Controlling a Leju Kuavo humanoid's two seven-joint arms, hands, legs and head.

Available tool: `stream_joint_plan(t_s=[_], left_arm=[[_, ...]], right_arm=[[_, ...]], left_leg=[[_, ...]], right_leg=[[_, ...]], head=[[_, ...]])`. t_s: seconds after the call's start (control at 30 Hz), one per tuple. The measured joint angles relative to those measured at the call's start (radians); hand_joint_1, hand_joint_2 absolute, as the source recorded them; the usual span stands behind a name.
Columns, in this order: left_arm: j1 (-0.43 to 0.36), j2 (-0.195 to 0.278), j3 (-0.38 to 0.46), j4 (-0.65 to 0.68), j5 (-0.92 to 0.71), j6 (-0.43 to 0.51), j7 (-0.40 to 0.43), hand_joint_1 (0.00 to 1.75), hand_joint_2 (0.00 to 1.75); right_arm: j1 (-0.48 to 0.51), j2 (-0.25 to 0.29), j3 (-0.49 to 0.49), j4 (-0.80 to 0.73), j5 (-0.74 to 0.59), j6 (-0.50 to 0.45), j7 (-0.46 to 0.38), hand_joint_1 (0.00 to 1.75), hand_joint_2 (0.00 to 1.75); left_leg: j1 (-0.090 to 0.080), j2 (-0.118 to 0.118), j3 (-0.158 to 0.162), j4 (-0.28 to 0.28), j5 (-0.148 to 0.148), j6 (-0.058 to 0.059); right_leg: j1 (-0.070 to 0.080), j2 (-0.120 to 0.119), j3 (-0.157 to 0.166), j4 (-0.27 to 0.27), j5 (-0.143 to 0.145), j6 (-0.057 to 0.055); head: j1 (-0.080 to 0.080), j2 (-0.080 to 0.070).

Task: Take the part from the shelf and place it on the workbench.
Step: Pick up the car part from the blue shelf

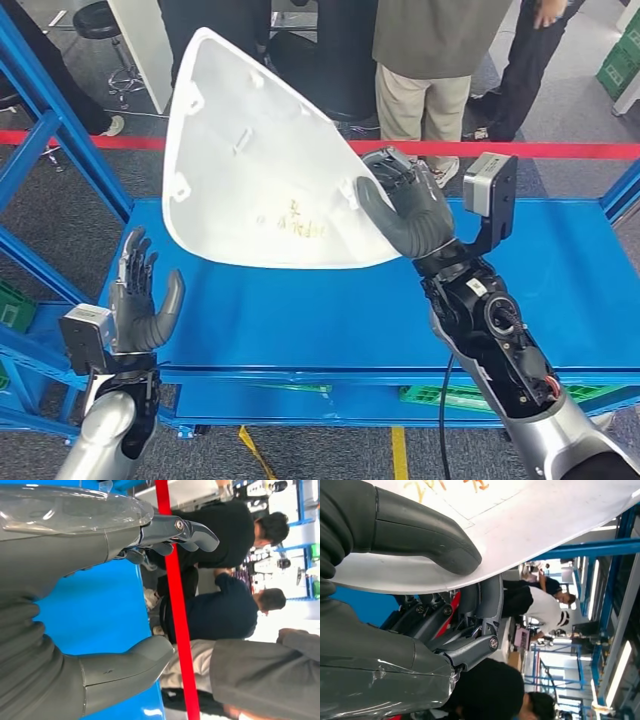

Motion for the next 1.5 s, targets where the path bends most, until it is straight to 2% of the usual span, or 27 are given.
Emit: stream_joint_plan(t_s=[0.27, 0.5, 0.57, 0.6, 0.63, 0.7, 0.73, 0.77, 0.8, 0.83, 0.9, 0.93, 0.97, 1.03, 1.07, 1.1, 1.17, 1.23, 1.27, 1.3, 1.33, 1.4, 1.43, 1.47, 1.5], left_arm=[[0.001, -0.002, 0.0, -0.024, -0.01, 0.022, 0.003, 0.0, 1.75], [-0.001, -0.003, 0.0, -0.039, -0.022, 0.029, -0.001, 0.0, 1.75], [-0.003, -0.004, 0.0, -0.045, -0.022, 0.029, -0.005, 0.0, 1.75], [-0.006, -0.005, 0.0, -0.047, -0.022, 0.03, -0.007, 0.0, 1.75], [-0.007, -0.006, 0.0, -0.048, -0.022, 0.031, -0.01, 0.0, 1.75], [-0.007, -0.008, 0.0, -0.048, -0.023, 0.032, -0.012, 0.0, 1.75], [-0.005, -0.009, 0.0, -0.048, -0.024, 0.033, -0.013, 0.0, 1.75], [-0.004, -0.009, 0.0, -0.048, -0.025, 0.034, -0.014, 0.0, 1.75], [-0.002, -0.01, 0.0, -0.048, -0.025, 0.035, -0.015, 0.0, 1.75], [-0.002, -0.011, 0.0, -0.048, -0.026, 0.035, -0.016, 0.0, 1.75], [-0.004, -0.014, 0.0, -0.048, -0.026, 0.035, -0.019, 0.0, 1.75], [-0.006, -0.016, 0.0, -0.048, -0.026, 0.034, -0.022, 0.0, 1.75], [-0.008, -0.017, 0.0, -0.048, -0.026, 0.033, -0.024, 0.0, 1.75], [-0.009, -0.019, 0.0, -0.048, -0.027, 0.032, -0.028, 0.0, 1.75], [-0.01, -0.019, 0.0, -0.048, -0.027, 0.032, -0.03, 0.0, 1.75], [-0.012, -0.019, 0.0, -0.048, -0.027, 0.032, -0.031, 0.0, 1.75], [-0.017, -0.02, 0.0, -0.048, -0.027, 0.032, -0.032, 0.0, 1.75], [-0.018, -0.02, 0.0, -0.048, -0.026, 0.031, -0.032, 0.0, 1.75], [-0.017, -0.02, 0.0, -0.048, -0.025, 0.03, -0.032, 0.0, 1.75], [-0.017, -0.02, 0.0, -0.047, -0.024, 0.03, -0.032, 0.0, 1.75], [-0.017, -0.02, 0.0, -0.047, -0.023, 0.029, -0.033, 0.0, 1.75], [-0.019, -0.02, 0.0, -0.047, -0.022, 0.03, -0.036, 0.0, 1.75], [-0.02, -0.021, 0.0, -0.048, -0.021, 0.03, -0.038, 0.0, 1.75], [-0.021, -0.021, 0.0, -0.048, -0.021, 0.031, -0.039, 0.0, 1.75], [-0.022, -0.021, 0.0, -0.048, -0.02, 0.033, -0.04, 0.0, 1.75]], right_arm=[[0.001, 0.0, 0.001, 0.0, 0.031, -0.006, -0.007, 1.75, 1.75], [0.007, 0.0, 0.009, -0.018, 0.167, -0.039, -0.018, 1.75, 1.75], [0.009, 0.0, 0.011, -0.027, 0.175, -0.039, -0.02, 1.75, 1.75], [0.009, 0.0, 0.012, -0.03, 0.18, -0.039, -0.023, 1.75, 1.75], [0.01, 0.0, 0.013, -0.031, 0.185, -0.039, -0.026, 1.75, 1.75], [0.013, 0.0, 0.017, -0.032, 0.194, -0.039, -0.03, 1.75, 1.75], [0.016, 0.001, 0.02, -0.032, 0.196, -0.039, -0.03, 1.75, 1.75], [0.019, 0.001, 0.022, -0.032, 0.198, -0.039, -0.031, 1.75, 1.75], [0.021, 0.001, 0.023, -0.032, 0.198, -0.039, -0.031, 1.75, 1.75], [0.022, 0.001, 0.024, -0.032, 0.198, -0.039, -0.033, 1.75, 1.75], [0.024, 0.001, 0.026, -0.033, 0.199, -0.039, -0.036, 1.75, 1.75], [0.027, 0.001, 0.027, -0.033, 0.199, -0.039, -0.037, 1.75, 1.75], [0.03, 0.001, 0.029, -0.034, 0.199, -0.039, -0.037, 1.75, 1.75], [0.034, 0.001, 0.031, -0.035, 0.2, -0.04, -0.037, 1.75, 1.75], [0.034, 0.002, 0.032, -0.036, 0.2, -0.041, -0.038, 1.75, 1.75], [0.034, 0.002, 0.032, -0.038, 0.2, -0.041, -0.038, 1.75, 1.75], [0.035, 0.003, 0.033, -0.04, 0.2, -0.041, -0.039, 1.75, 1.75], [0.038, 0.004, 0.034, -0.041, 0.2, -0.04, -0.04, 1.75, 1.75], [0.04, 0.004, 0.035, -0.041, 0.2, -0.038, -0.04, 1.75, 1.75], [0.041, 0.004, 0.036, -0.041, 0.201, -0.036, -0.041, 1.75, 1.75], [0.041, 0.004, 0.037, -0.041, 0.202, -0.032, -0.043, 1.75, 1.75], [0.041, 0.004, 0.039, -0.043, 0.203, -0.021, -0.047, 1.75, 1.75], [0.041, 0.004, 0.04, -0.045, 0.202, -0.016, -0.048, 1.75, 1.75], [0.04, 0.005, 0.042, -0.047, 0.202, -0.011, -0.049, 1.75, 1.75], [0.04, 0.005, 0.044, -0.049, 0.201, -0.008, -0.049, 1.75, 1.75]], left_leg=[[-0.001, 0.0, -0.001, 0.002, -0.001, 0.001], [-0.003, 0.0, -0.005, 0.01, -0.009, 0.016], [0.005, -0.002, 0.006, -0.008, -0.002, 0.023], [0.009, -0.004, 0.014, -0.017, 0.001, 0.027], [0.014, -0.006, 0.02, -0.024, 0.003, 0.029], [0.014, -0.014, 0.024, -0.026, 0.003, 0.031], [0.015, -0.02, 0.025, -0.026, 0.001, 0.03], [0.017, -0.028, 0.026, -0.025, 0.0, 0.028], [0.02, -0.038, 0.027, -0.022, -0.003, 0.024], [0.023, -0.049, 0.029, -0.018, -0.007, 0.018], [0.027, -0.069, 0.026, -0.003, -0.016, 0.003], [0.028, -0.079, 0.019, 0.004, -0.018, -0.005], [0.028, -0.089, 0.012, 0.007, -0.018, -0.012], [0.032, -0.105, 0.003, 0.008, -0.014, -0.024], [0.032, -0.092, -0.001, 0.017, -0.018, -0.028], [0.031, -0.07, -0.015, 0.043, -0.031, -0.031], [0.027, -0.015, -0.078, 0.165, -0.084, -0.034], [0.026, 0.0, -0.16, 0.306, -0.132, -0.032], [0.025, 0.001, -0.181, 0.334, -0.131, -0.029], [0.024, 0.002, -0.179, 0.32, -0.111, -0.024], [0.02, 0.008, -0.153, 0.263, -0.076, -0.017], [0.006, 0.043, -0.077, 0.109, -0.011, 0.0], [-0.001, 0.056, -0.051, 0.057, 0.005, 0.007], [-0.008, 0.063, -0.039, 0.031, 0.008, 0.011], [-0.012, 0.056, -0.038, 0.027, 0.006, 0.014]], right_leg=[[-0.001, 0.0, 0.0, 0.0, 0.0, 0.0], [-0.003, -0.001, 0.004, -0.004, -0.001, 0.011], [-0.001, -0.004, 0.001, 0.0, -0.009, 0.016], [-0.001, -0.005, -0.01, 0.025, -0.026, 0.019], [-0.002, -0.006, -0.032, 0.075, -0.053, 0.022], [-0.005, -0.006, -0.1, 0.223, -0.115, 0.03], [-0.008, -0.006, -0.13, 0.279, -0.131, 0.035], [-0.011, -0.006, -0.141, 0.298, -0.126, 0.039], [-0.015, -0.006, -0.131, 0.272, -0.1, 0.042], [-0.02, -0.002, -0.102, 0.206, -0.059, 0.047], [-0.031, 0.038, -0.034, 0.068, -0.009, 0.054], [-0.033, 0.056, -0.013, 0.029, -0.003, 0.053], [-0.033, 0.069, -0.005, 0.018, -0.01, 0.048], [-0.028, 0.054, -0.002, 0.02, -0.013, 0.03], [-0.027, 0.043, 0.0, 0.019, -0.013, 0.021], [-0.026, 0.031, 0.003, 0.018, -0.014, 0.012], [-0.021, 0.005, 0.006, 0.016, -0.016, -0.002], [-0.012, -0.021, 0.007, 0.016, -0.02, -0.01], [-0.007, -0.034, 0.008, 0.016, -0.021, -0.013], [-0.004, -0.047, 0.01, 0.016, -0.023, -0.015], [0.0, -0.059, 0.013, 0.016, -0.026, -0.016], [0.006, -0.08, 0.021, 0.016, -0.032, -0.015], [0.008, -0.088, 0.024, 0.016, -0.036, -0.012], [0.01, -0.097, 0.026, 0.015, -0.039, -0.008], [0.011, -0.106, 0.029, 0.014, -0.041, -0.004]], head=[[0.0, 0.0], [-0.006, 0.0], [-0.005, 0.0], [-0.001, 0.0], [0.004, 0.0], [0.014, 0.0], [0.017, 0.0], [0.019, 0.0], [0.022, 0.0], [0.025, 0.0], [0.032, 0.0], [0.034, 0.0], [0.033, 0.0], [0.03, 0.0], [0.027, 0.0], [0.021, 0.0], [0.003, 0.0], [-0.007, 0.0], [-0.01, 0.0], [-0.011, 0.0], [-0.012, 0.0], [-0.013, 0.0], [-0.013, 0.0], [-0.012, 0.0], [-0.012, 0.0]])
